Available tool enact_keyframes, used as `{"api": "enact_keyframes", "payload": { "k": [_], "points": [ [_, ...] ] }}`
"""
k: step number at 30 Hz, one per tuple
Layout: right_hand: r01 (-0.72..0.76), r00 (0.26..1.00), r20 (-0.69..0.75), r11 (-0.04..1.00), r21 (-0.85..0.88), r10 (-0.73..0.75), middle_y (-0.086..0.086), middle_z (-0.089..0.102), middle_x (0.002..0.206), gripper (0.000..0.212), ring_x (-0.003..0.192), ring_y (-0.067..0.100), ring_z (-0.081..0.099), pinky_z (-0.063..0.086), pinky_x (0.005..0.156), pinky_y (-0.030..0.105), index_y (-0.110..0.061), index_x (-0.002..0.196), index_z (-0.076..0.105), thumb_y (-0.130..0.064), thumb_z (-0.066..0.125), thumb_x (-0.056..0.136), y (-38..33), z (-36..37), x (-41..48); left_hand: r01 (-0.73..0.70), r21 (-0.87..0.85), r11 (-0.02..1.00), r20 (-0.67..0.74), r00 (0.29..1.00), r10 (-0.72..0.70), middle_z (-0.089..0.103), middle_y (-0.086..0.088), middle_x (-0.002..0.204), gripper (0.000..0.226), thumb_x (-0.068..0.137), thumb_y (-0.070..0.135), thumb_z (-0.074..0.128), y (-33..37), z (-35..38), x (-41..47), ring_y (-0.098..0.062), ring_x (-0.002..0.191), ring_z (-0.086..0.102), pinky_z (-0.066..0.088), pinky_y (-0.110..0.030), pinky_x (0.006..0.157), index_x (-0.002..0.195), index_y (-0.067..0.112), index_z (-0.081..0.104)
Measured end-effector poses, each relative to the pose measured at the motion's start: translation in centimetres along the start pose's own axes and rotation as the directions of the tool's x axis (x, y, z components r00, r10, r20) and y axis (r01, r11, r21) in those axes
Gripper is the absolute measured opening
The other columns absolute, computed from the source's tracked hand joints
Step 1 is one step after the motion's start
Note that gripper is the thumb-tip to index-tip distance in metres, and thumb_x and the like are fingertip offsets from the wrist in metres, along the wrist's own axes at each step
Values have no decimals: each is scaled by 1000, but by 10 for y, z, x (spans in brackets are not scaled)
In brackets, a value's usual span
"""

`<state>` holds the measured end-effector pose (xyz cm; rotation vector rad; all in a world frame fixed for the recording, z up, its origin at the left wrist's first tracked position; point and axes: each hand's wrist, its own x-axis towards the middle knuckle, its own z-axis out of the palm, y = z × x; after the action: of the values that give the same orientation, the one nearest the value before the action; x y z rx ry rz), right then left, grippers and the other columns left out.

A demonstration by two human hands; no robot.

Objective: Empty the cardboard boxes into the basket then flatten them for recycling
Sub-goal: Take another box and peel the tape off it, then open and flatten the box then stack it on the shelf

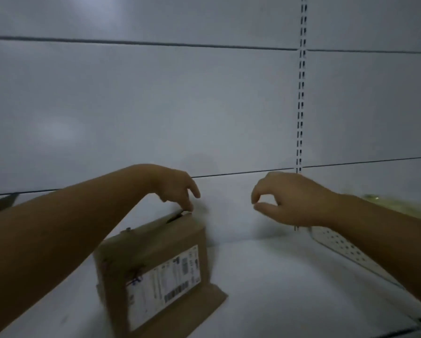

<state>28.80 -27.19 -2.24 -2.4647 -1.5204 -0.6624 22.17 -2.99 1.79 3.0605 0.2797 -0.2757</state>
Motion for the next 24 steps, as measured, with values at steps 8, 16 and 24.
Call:
{"api": "enact_keyframes", "payload": {
  "k": [8,16,24],
  "points": [
    [114,950,271,979,169,-157,-4,63,110,30,92,12,55,45,80,28,-29,116,60,-28,60,86,-118,35,53,148,-187,971,189,976,-112,44,-3,145,76,85,53,56,-70,47,-61,-25,125,50,45,-45,102,148,31,20],
    [79,877,477,997,-21,-60,1,58,109,47,95,20,55,51,84,39,-26,118,55,-24,71,74,-150,39,75,-9,-18,1000,-168,986,6,56,-7,133,49,96,39,41,-82,83,-76,-23,117,53,41,-37,101,140,18,42],
    [-9,973,231,999,-36,17,-7,42,94,50,79,14,46,37,63,26,-23,100,41,-31,79,67,-148,32,56,-86,-372,924,-165,986,25,45,-1,145,44,101,32,35,-88,79,-94,-20,128,45,32,-33,107,144,22,37]
  ]
}}
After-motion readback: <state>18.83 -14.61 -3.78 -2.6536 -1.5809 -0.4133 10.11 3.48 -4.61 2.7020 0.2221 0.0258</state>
